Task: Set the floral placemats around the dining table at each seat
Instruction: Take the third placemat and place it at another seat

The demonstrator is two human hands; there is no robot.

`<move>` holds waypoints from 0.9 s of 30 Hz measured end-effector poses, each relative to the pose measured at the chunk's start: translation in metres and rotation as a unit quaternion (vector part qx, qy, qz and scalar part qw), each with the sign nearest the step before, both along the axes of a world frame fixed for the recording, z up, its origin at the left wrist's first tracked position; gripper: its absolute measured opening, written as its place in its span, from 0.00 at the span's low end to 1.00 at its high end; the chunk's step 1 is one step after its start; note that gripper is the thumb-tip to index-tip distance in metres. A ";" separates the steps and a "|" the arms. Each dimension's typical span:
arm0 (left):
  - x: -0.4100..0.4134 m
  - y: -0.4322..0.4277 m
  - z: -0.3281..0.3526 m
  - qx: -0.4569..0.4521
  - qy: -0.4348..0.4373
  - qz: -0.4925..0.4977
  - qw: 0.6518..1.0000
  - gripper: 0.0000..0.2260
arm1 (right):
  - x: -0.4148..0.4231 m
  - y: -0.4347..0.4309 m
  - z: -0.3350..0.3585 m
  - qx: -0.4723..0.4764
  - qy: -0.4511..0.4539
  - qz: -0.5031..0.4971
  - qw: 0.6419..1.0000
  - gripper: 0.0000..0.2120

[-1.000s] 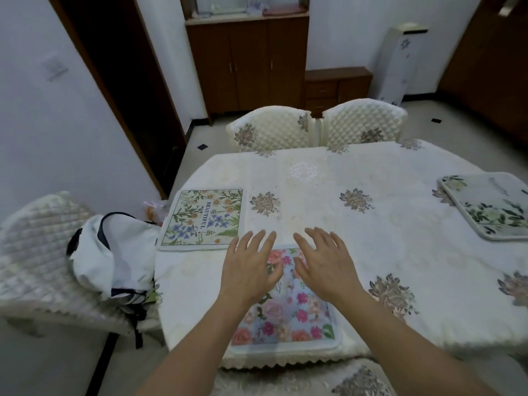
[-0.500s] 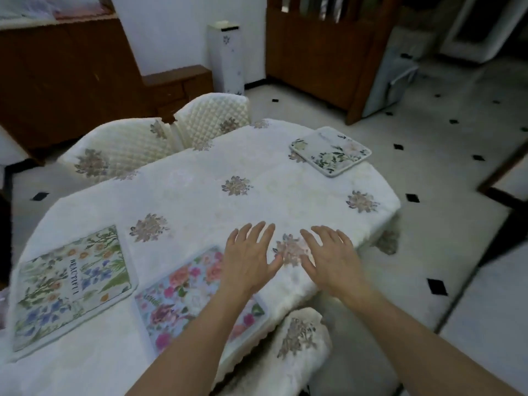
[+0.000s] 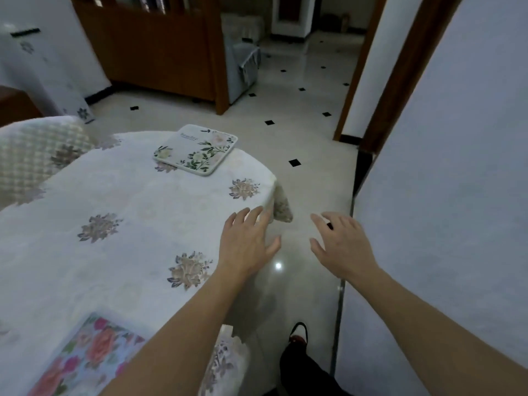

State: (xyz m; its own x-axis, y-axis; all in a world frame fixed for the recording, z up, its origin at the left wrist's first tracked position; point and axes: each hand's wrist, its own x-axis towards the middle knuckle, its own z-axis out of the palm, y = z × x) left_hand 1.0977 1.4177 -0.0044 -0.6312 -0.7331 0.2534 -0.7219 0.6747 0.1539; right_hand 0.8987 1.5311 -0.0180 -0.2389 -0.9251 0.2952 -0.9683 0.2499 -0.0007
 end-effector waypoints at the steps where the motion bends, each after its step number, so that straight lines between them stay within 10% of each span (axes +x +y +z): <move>1: -0.012 -0.005 0.000 -0.002 -0.004 -0.007 1.000 0.29 | -0.010 -0.001 -0.003 -0.001 -0.002 -0.006 1.000 0.26; 27: -0.341 -0.230 -0.001 -0.010 -0.047 -0.078 0.996 0.29 | -0.296 -0.221 -0.009 -0.007 -0.094 -0.078 0.992 0.26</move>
State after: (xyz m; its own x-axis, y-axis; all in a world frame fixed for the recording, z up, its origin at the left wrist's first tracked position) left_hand 0.7566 1.1880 -0.0050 -0.7583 -0.6199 0.2018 -0.6190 0.7818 0.0757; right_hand 0.6025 1.3105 -0.0267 -0.4305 -0.8691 0.2435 -0.9004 0.3950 -0.1823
